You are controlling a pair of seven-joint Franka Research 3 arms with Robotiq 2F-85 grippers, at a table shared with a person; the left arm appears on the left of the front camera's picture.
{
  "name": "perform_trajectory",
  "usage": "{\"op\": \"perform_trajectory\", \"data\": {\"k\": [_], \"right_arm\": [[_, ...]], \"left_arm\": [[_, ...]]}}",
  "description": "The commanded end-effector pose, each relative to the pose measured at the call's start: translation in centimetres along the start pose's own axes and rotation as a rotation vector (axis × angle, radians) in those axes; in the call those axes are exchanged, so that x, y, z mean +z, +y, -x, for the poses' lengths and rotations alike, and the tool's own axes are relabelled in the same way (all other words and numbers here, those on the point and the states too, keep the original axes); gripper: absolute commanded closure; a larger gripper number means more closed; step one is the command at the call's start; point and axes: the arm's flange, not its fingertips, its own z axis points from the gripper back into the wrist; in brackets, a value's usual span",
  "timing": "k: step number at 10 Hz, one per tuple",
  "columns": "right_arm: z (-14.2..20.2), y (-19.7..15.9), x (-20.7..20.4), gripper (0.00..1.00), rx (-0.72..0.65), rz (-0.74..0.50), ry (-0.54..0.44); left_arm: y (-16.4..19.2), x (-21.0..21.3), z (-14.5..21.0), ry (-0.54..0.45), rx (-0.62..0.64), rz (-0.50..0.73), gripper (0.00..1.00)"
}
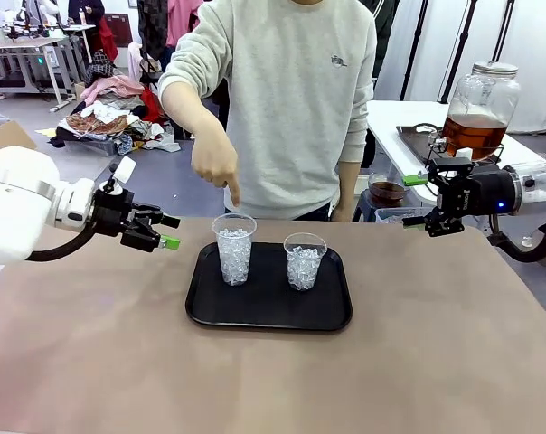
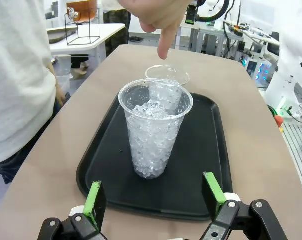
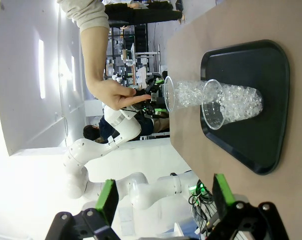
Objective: Pour the drink into the iced cup.
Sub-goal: Pick up the iced cup indicated by the human and present it to them.
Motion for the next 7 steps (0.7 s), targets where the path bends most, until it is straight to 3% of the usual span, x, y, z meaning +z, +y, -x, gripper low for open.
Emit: {"op": "perform_trajectory", "data": {"k": [1, 7], "right_arm": [[0.1, 0.0, 0.0, 0.00, 0.000, -0.004, -0.002], [0.1, 0.0, 0.0, 0.00, 0.000, -0.004, -0.002]], "left_arm": [[0.0, 0.0, 0.0, 0.003, -0.011, 0.000, 0.00], [-2.0, -2.8, 0.5, -0.005, -0.150, 0.057, 0.00]]}}
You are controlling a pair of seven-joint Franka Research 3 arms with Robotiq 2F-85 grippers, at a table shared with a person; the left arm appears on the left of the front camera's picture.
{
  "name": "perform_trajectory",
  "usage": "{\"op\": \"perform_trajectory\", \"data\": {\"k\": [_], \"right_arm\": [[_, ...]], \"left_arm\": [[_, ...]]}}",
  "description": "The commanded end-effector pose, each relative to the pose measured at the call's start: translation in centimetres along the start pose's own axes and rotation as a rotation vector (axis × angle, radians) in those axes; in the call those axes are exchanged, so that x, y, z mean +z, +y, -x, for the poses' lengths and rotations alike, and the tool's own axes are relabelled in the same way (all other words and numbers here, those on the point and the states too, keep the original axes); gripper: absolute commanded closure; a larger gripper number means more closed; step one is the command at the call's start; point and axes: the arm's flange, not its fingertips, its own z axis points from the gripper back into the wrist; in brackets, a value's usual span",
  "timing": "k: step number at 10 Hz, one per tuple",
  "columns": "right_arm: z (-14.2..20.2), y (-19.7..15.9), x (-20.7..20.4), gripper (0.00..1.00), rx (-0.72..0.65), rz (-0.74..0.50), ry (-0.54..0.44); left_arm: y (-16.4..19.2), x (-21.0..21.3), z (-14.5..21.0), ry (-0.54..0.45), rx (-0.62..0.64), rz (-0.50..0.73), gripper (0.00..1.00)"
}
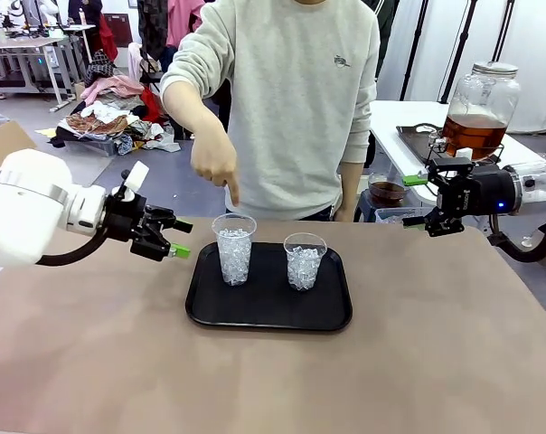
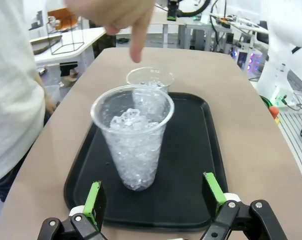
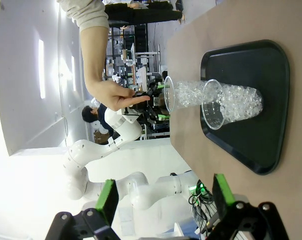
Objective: Pour the drink into the iced cup.
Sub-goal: Pick up the iced cup indicated by the human and present it to them.
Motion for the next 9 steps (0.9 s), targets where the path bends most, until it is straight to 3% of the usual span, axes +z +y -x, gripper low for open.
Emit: {"op": "perform_trajectory", "data": {"k": [1, 9], "right_arm": [[0.1, 0.0, 0.0, 0.00, 0.000, -0.004, -0.002], [0.1, 0.0, 0.0, 0.00, 0.000, -0.004, -0.002]], "left_arm": [[-0.8, -0.8, 1.2, -0.024, -0.058, 0.002, 0.00], [-0.4, -4.6, 3.2, -0.060, -0.079, -0.032, 0.00]]}}
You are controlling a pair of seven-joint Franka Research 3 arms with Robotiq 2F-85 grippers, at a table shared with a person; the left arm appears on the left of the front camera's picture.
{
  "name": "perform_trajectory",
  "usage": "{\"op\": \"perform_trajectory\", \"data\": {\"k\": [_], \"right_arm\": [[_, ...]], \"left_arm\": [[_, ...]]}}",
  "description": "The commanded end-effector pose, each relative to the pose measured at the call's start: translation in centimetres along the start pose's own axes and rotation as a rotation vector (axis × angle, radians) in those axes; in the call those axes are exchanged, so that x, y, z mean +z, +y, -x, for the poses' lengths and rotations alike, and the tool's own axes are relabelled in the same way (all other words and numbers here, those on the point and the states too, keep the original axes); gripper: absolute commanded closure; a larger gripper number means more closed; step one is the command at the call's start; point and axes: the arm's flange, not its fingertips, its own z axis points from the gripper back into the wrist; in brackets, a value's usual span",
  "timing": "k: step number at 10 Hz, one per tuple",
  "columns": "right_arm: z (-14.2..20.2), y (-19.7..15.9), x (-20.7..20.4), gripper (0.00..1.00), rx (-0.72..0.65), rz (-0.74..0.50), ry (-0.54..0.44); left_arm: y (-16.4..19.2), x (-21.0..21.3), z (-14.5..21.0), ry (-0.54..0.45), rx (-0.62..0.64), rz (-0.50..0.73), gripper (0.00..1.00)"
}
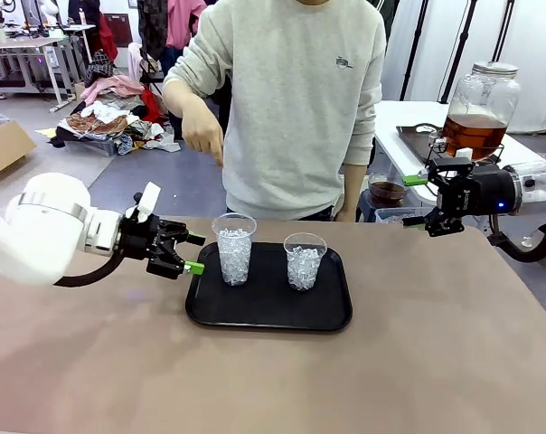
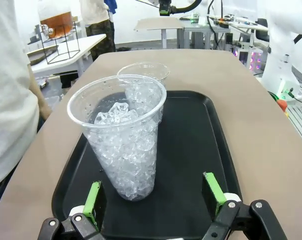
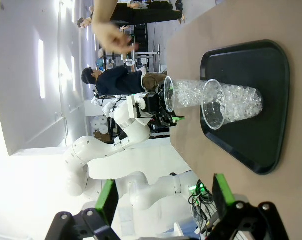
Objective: Pour the drink into the iced cup.
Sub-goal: Pick up the iced cup indicated by the human and present it to them.
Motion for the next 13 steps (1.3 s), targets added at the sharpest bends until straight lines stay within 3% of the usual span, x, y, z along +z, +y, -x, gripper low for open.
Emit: {"op": "perform_trajectory", "data": {"k": [1, 13], "right_arm": [[0.1, 0.1, 0.0, 0.00, 0.000, -0.004, -0.002], [0.1, 0.1, 0.0, 0.00, 0.000, -0.004, -0.002]], "left_arm": [[0.3, -1.0, 0.2, -0.014, -0.024, -0.022, 0.00], [2.3, -3.0, 0.5, -0.045, -0.016, -0.042, 0.00]]}}
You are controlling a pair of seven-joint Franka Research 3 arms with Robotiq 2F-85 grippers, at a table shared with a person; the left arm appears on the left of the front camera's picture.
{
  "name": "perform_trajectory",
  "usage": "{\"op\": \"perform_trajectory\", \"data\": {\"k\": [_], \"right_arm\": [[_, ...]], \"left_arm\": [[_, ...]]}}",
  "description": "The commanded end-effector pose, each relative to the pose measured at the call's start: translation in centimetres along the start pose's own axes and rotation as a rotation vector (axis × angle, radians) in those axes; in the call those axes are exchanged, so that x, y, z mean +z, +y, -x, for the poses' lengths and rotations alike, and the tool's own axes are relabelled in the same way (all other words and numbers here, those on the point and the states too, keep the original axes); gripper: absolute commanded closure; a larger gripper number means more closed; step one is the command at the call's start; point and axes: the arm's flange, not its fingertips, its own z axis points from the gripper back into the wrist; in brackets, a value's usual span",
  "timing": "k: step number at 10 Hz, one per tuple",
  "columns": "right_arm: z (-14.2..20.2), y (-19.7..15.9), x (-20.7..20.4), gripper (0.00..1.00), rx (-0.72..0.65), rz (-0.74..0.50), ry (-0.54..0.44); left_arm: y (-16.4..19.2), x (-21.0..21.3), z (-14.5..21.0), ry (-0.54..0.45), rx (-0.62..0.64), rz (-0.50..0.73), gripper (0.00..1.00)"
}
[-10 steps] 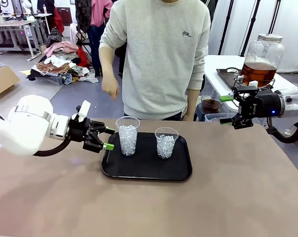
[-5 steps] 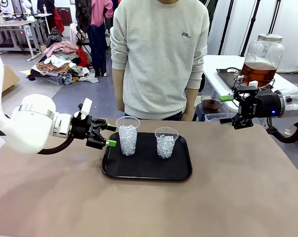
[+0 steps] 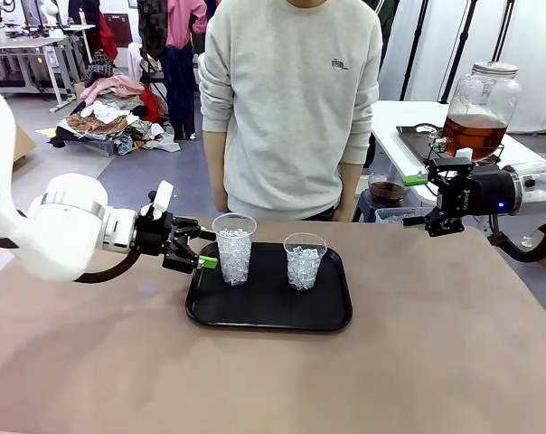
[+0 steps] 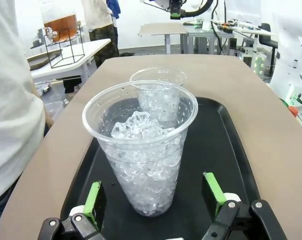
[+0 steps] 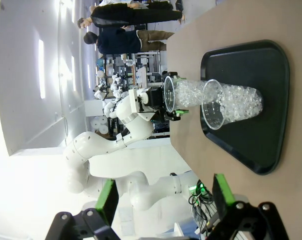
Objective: Pour the drink into the iced cup.
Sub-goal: Pick up the iced cup indicated by the human and present it to them.
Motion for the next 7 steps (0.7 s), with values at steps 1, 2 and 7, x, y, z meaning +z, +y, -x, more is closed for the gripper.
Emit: {"op": "perform_trajectory", "data": {"k": [1, 2, 7], "right_arm": [[0.1, 0.1, 0.0, 0.00, 0.000, -0.004, -0.002], [0.1, 0.1, 0.0, 0.00, 0.000, -0.004, -0.002], [0.1, 0.1, 0.0, 0.00, 0.000, -0.004, -0.002]], "left_arm": [[0.3, -0.9, 0.4, -0.017, -0.012, -0.025, 0.00], [0.5, -1.3, 0.3, -0.020, -0.009, -0.020, 0.00], [0.8, -2.3, 0.4, -0.039, -0.004, -0.025, 0.00]]}}
